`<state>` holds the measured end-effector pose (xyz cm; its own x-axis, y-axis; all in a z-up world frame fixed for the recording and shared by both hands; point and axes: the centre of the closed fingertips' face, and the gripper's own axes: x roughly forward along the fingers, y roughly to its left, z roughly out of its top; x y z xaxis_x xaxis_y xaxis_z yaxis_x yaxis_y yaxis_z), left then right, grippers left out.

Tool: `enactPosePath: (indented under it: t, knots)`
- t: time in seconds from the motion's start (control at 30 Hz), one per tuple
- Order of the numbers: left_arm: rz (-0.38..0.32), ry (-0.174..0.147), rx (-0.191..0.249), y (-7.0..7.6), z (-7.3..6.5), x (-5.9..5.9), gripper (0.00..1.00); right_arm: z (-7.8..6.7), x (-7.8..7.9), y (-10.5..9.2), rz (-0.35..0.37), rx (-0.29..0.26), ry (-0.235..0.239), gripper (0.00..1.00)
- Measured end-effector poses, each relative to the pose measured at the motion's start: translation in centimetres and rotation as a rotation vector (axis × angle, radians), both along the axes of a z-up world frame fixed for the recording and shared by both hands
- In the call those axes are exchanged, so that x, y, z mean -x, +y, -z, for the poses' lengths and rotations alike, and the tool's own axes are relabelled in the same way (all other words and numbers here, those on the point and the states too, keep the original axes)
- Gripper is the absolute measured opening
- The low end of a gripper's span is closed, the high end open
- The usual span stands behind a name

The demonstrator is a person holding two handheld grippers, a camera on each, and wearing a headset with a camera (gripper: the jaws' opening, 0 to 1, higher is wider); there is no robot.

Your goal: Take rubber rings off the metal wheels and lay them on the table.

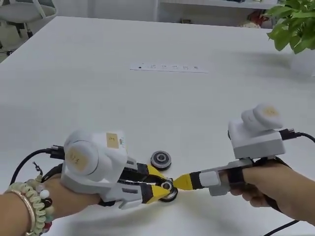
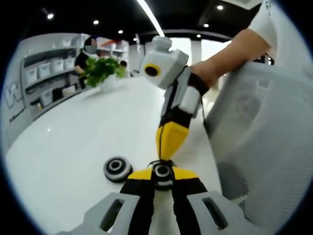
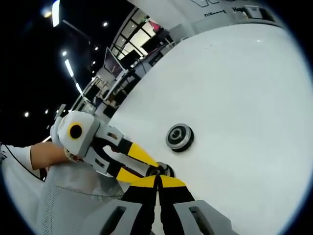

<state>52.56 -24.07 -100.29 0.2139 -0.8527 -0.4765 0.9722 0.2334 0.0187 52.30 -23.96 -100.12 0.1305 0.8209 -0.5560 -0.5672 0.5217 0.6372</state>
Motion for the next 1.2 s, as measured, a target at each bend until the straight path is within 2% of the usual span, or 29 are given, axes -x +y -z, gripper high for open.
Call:
enactPosePath:
  t: [0.13,0.27,0.33,0.37,0.4,0.43,0.73,1.2]
  knots:
    - [0.0,0.001,0.001,0.0,0.0,0.0,0.14,-0.2,0.1,0.3,-0.011,-0.006,-0.007,0.0]
    - [-0.002,0.0,0.0,0.0,0.0,0.0,0.14,-1.6,0.1,1.2,-0.023,-0.086,-0.014,0.0]
    - [-0.003,0.0,-0.001,0.0,0.0,0.0,0.14,-0.3,-0.4,0.4,-0.044,0.017,-0.082,0.0]
    - [-0.004,0.0,-0.001,0.0,0.0,0.0,0.14,0.1,0.0,0.3,-0.048,0.027,-0.061,0.0]
    - [-0.004,0.0,0.0,0.0,0.0,0.0,0.14,0.4,0.3,0.2,-0.046,0.026,-0.029,0.0]
    - [-0.006,0.002,0.0,0.0,0.0,0.0,0.14,0.5,0.3,0.1,-0.044,0.024,-0.024,0.0]
    - [-0.001,-0.005,-0.036,-0.1,0.0,0.0,0.14,0.2,-0.2,0.1,-0.034,0.03,-0.05,0.0]
    - [0.003,-0.007,-0.048,0.3,0.1,0.1,0.14,0.1,-0.3,0.1,-0.042,0.031,-0.062,0.0]
